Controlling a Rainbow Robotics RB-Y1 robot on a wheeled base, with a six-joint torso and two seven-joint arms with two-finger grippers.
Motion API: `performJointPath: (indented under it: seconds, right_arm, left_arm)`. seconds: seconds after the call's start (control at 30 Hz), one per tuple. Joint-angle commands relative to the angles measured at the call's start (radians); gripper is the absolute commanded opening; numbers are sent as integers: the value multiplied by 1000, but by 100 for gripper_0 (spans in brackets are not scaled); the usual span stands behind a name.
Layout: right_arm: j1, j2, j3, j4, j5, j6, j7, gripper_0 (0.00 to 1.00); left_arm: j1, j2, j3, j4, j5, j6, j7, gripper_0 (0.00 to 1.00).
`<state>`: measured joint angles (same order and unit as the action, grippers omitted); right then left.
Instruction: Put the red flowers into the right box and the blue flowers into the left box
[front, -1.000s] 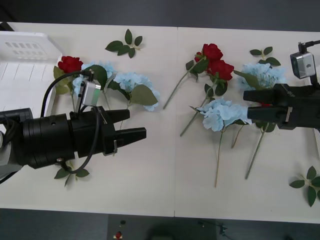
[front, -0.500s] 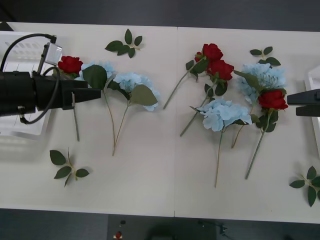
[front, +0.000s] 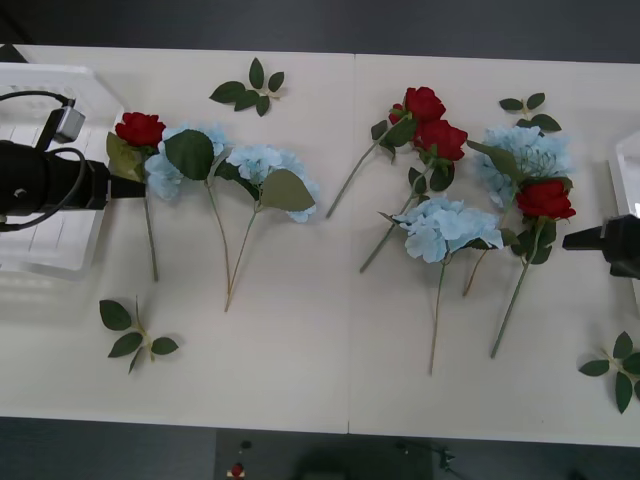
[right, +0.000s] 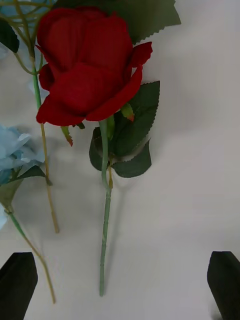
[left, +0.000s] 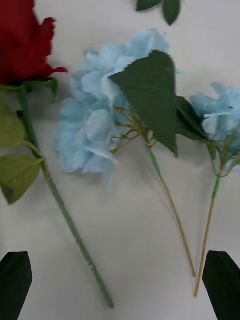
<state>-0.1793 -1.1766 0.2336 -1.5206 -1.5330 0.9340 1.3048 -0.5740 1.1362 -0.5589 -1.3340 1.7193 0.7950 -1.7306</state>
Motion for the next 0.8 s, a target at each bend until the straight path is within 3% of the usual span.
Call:
performJointPath:
  seconds: [0.03,0.4,0.8]
  right_arm:
    - [-23,68,-16,-4,119,-21,-111,100]
    - [-124,183,64,8,430,-20,-334,100]
    - [-269,268,193,180,614,-32,-417,100]
  left_arm:
    - [-24,2,17,-36,-155,-2,243,100]
    - [-37,-119,17,-60,-684,-3,634,100]
    - [-69,-326,17,56,-1060,-2,689,100]
